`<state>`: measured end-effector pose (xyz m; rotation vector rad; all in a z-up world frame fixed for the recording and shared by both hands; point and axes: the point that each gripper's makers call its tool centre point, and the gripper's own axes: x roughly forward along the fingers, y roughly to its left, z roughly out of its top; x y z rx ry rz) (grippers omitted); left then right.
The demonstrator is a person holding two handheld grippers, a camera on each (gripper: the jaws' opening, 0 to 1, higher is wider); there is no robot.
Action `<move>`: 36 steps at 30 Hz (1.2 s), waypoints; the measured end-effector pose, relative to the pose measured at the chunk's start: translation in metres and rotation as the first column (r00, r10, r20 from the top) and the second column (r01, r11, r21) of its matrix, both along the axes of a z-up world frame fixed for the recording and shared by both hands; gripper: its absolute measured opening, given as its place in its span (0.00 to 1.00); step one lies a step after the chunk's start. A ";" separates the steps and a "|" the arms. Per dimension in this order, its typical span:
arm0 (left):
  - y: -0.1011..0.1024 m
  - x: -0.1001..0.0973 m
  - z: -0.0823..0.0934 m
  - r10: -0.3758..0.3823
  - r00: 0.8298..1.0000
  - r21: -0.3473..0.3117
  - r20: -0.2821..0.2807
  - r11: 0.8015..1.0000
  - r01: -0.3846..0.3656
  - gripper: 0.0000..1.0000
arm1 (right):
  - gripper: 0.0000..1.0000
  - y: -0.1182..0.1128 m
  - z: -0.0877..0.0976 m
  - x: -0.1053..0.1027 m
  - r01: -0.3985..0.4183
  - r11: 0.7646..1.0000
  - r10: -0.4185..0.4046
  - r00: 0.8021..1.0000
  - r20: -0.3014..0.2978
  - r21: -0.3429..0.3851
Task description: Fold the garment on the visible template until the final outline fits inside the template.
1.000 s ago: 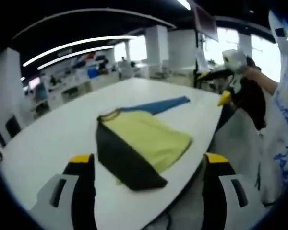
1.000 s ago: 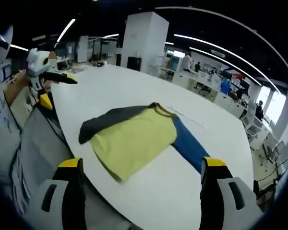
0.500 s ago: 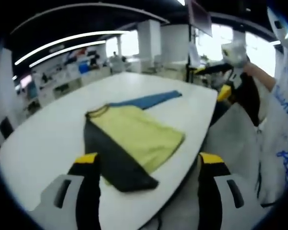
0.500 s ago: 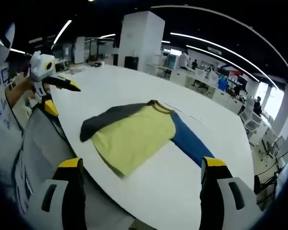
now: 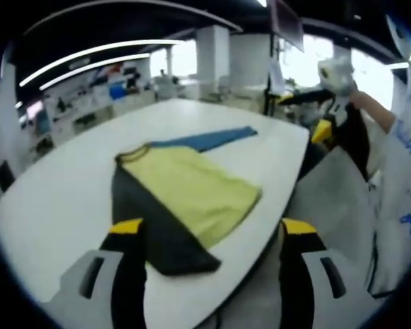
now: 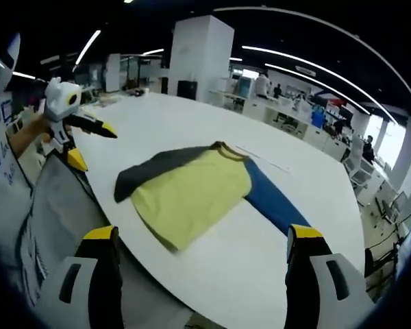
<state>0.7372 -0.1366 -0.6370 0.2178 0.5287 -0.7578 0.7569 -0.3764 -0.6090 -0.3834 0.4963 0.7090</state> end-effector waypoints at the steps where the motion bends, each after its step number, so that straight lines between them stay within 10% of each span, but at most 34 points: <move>1: -0.001 0.000 -0.002 -0.003 1.000 0.003 -0.005 1.000 0.003 0.75 | 1.00 0.001 0.001 0.000 -0.001 1.000 0.001 1.000 -0.001 0.006; 25: -0.023 -0.006 -0.054 -0.099 0.987 0.041 -0.127 0.994 0.105 0.60 | 1.00 0.001 0.000 -0.003 0.015 1.000 -0.015 1.000 -0.005 0.013; 36: -0.029 -0.009 -0.089 -0.124 0.967 0.067 -0.222 0.988 0.142 0.34 | 1.00 -0.005 0.001 0.002 0.023 0.999 -0.023 1.000 0.003 0.029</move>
